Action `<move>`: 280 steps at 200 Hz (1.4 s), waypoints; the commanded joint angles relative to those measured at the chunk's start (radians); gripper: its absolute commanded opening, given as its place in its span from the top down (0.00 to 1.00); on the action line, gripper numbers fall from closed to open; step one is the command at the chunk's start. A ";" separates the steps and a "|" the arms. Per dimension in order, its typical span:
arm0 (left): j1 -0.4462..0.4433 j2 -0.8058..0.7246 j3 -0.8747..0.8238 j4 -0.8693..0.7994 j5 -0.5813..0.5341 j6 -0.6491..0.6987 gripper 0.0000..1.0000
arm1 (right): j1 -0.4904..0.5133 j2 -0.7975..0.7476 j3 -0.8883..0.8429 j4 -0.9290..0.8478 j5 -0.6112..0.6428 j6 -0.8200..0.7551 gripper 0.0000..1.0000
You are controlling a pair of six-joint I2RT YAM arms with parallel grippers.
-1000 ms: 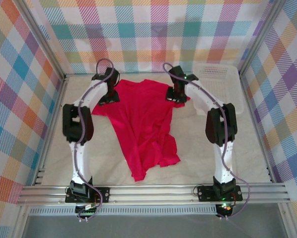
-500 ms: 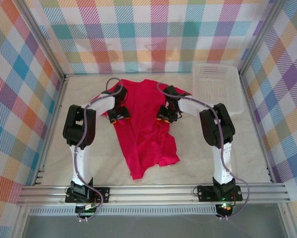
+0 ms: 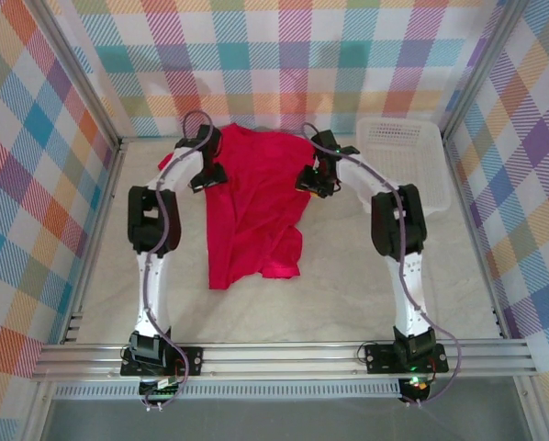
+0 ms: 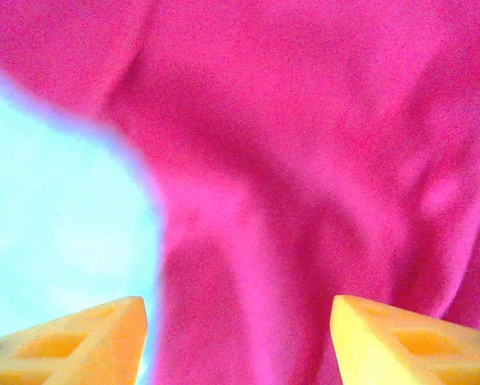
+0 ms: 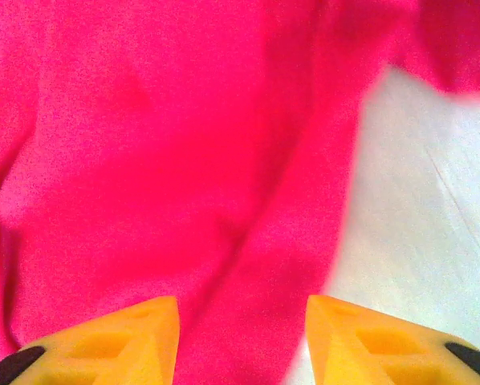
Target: Fold the inside-out t-shirt
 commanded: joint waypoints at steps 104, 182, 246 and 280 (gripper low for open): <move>-0.226 -0.994 -1.259 0.262 0.144 -0.273 0.38 | 0.329 -0.600 -0.955 0.321 -0.048 0.303 0.45; -0.227 -0.858 -1.289 0.363 0.113 -0.308 0.57 | 0.362 -0.492 -0.870 0.293 0.006 0.294 0.49; -0.195 -0.960 -1.205 0.135 -0.053 -0.280 0.96 | 0.359 -0.500 -0.774 0.168 0.084 0.228 0.99; -0.161 -1.051 -1.183 0.071 -0.052 -0.264 0.99 | 0.356 -0.571 -0.792 0.116 0.125 0.215 1.00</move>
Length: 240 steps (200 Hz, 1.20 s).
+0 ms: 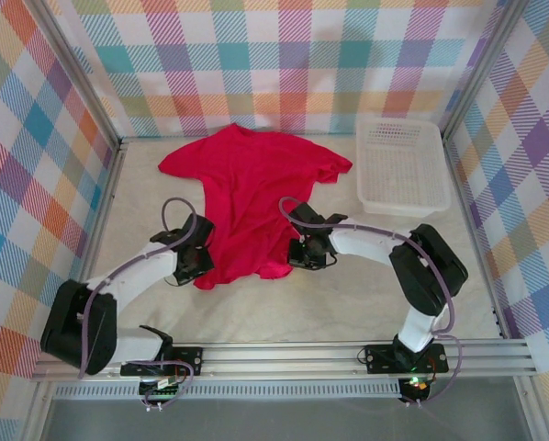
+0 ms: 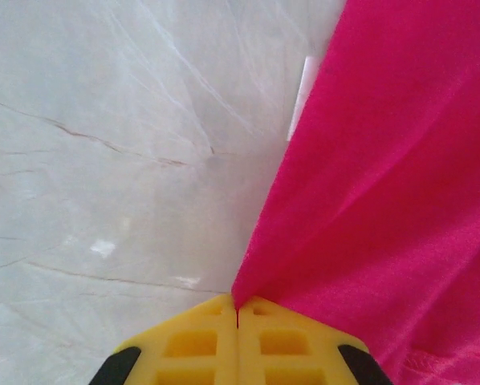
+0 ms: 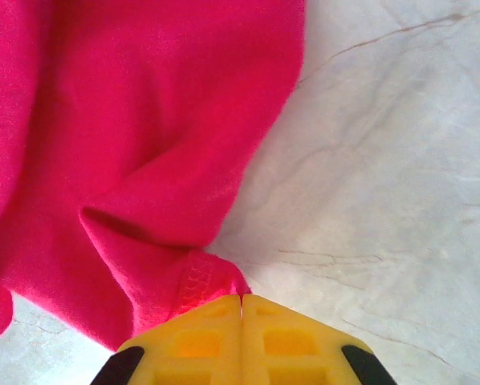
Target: Fold the inside-out t-shirt
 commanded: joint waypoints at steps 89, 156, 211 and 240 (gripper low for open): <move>0.151 -0.268 -0.042 -0.200 -0.129 -0.093 1.00 | -0.106 -0.512 -0.331 -0.208 0.194 0.041 1.00; 0.138 -0.267 -0.127 -0.104 0.009 -0.089 0.70 | -0.094 -0.407 -0.303 -0.162 0.114 0.015 0.87; 0.130 -0.362 -0.029 -0.189 -0.113 -0.051 0.46 | 0.113 -0.249 -0.086 -0.114 0.087 0.016 0.63; 0.061 -0.339 -0.014 -0.091 0.041 0.015 0.49 | 0.135 -0.177 -0.046 -0.143 0.121 0.053 0.63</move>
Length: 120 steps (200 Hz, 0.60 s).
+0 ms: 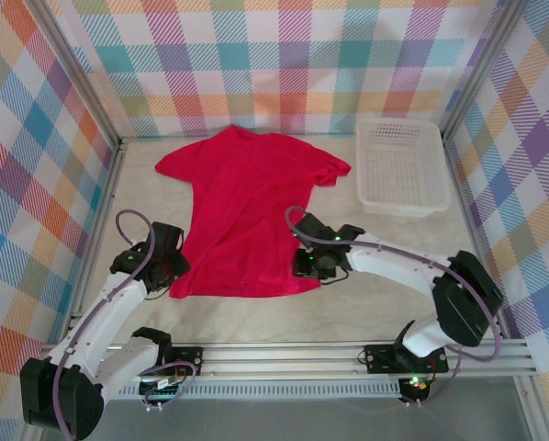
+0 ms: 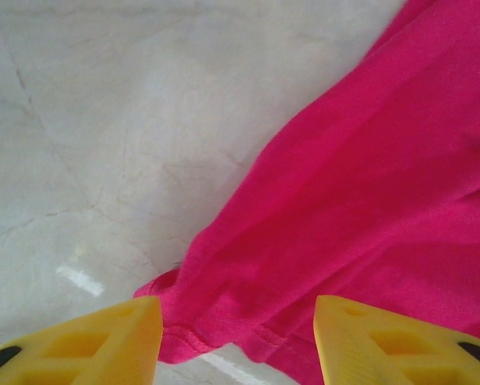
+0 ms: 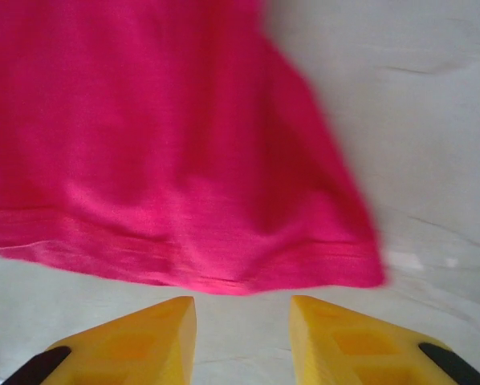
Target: Fold the inside-out t-shirt
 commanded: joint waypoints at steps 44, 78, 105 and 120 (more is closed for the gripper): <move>-0.319 0.167 0.057 0.194 0.188 0.002 0.48 | -0.089 -0.058 -0.161 0.046 0.015 0.076 0.63; -0.439 0.335 0.105 0.266 0.182 -0.037 0.47 | -0.119 -0.088 -0.215 0.048 0.013 0.069 0.63; -0.475 0.457 0.154 0.272 0.171 -0.036 0.48 | -0.126 -0.096 -0.227 0.049 0.011 0.066 0.63; -0.485 0.508 0.170 0.282 0.168 -0.037 0.50 | -0.128 -0.101 -0.231 0.054 0.010 0.065 0.63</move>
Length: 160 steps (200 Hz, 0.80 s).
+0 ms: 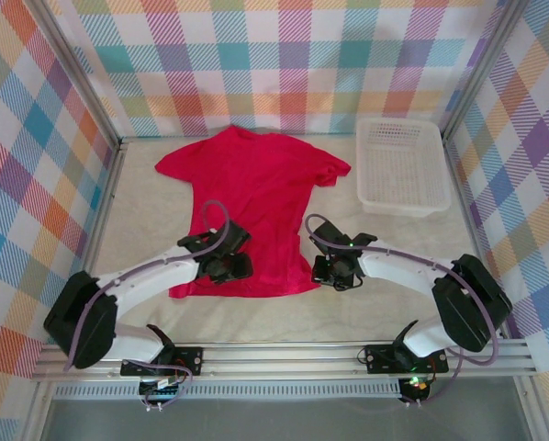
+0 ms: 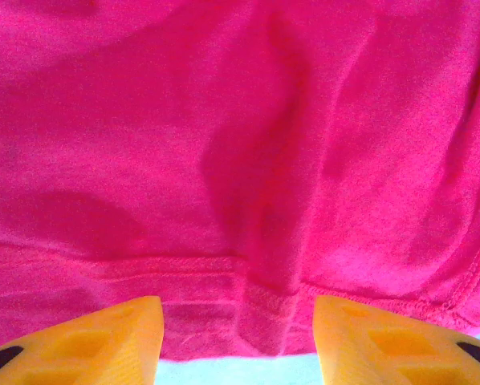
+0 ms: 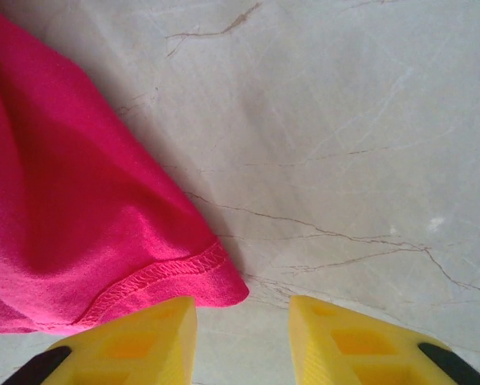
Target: Fold the inside-out t-shirt
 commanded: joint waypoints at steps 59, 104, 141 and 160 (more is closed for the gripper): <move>-0.029 0.154 0.112 -0.042 -0.070 -0.022 0.90 | -0.005 -0.019 -0.079 0.127 -0.129 0.005 0.55; -0.030 0.136 0.162 -0.094 -0.095 -0.020 1.00 | -0.002 0.056 -0.035 0.160 -0.130 -0.033 0.45; -0.030 0.111 0.179 -0.121 -0.104 -0.017 1.00 | -0.002 0.169 0.042 0.192 -0.141 -0.035 0.55; -0.029 0.100 0.187 -0.135 -0.110 -0.016 1.00 | -0.002 0.206 0.073 0.185 -0.144 -0.029 0.72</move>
